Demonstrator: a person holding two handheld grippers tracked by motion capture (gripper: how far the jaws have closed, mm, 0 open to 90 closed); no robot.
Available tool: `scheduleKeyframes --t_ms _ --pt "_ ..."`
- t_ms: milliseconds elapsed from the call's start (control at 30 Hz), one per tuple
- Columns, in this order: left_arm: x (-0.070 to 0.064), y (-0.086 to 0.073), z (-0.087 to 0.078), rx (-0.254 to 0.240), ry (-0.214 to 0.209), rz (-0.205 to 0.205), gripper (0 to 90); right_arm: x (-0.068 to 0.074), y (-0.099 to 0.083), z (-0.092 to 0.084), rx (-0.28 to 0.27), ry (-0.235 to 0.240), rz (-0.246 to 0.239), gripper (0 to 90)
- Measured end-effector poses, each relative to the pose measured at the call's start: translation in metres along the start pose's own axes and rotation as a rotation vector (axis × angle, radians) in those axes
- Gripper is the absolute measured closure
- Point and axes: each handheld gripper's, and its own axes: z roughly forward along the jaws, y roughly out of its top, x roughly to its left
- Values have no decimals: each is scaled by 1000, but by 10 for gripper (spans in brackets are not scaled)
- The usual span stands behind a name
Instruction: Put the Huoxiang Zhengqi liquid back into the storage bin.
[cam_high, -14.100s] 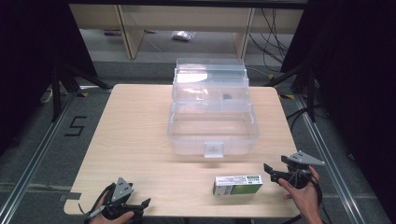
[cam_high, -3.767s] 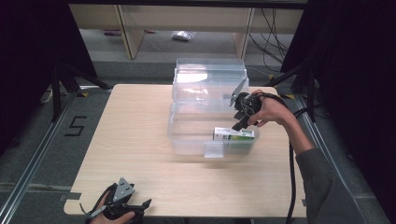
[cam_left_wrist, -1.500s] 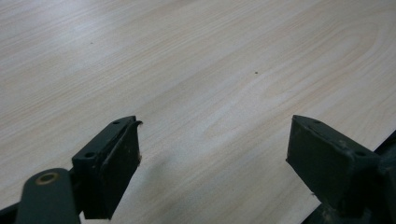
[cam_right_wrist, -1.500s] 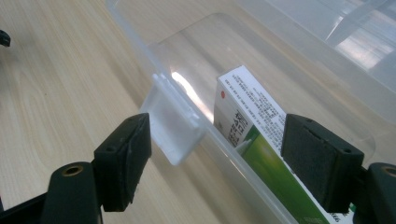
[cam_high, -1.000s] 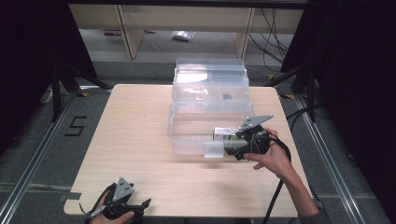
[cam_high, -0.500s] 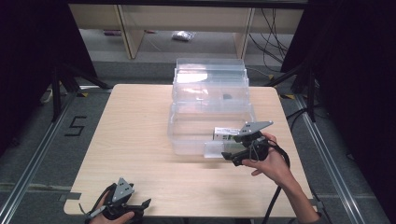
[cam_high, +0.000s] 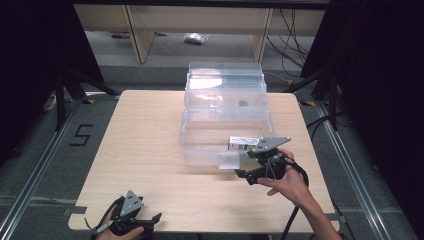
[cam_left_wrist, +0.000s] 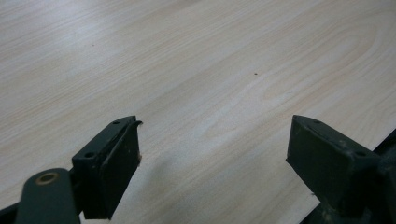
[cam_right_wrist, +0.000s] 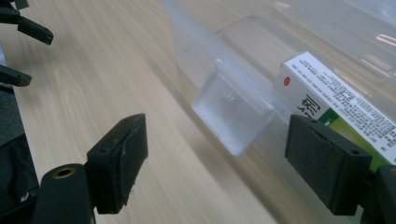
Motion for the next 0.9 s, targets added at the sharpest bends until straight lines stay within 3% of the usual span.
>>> scheduleKeyframes --t_ms 67,133,233,300,333,433,567,667,767,900 --pt "0 0 0 3 -1 1 166 0 -2 3 -8 8 -27 223" --pt "0 0 0 -1 0 2 166 4 -6 3 -2 2 7 223" --pt "0 0 0 -1 -2 -2 166 5 -11 6 -13 12 -12 224" --pt "0 0 0 0 0 2 166 8 -15 7 -20 7 17 225" --pt "0 0 0 0 -1 2 166 7 -17 7 -16 6 -6 224" --pt "0 0 0 -1 -2 -4 166 10 -21 10 -27 15 -12 224" --pt "0 0 0 0 0 -1 166 15 -26 10 -13 18 17 224" --pt "0 0 0 -1 -1 3 166 16 -29 10 -17 29 0 223" --pt "0 0 0 -1 0 0 166 18 -33 8 -15 25 23 223" --pt "-1 0 0 -4 6 -8 166 19 -40 9 -26 33 20 225"
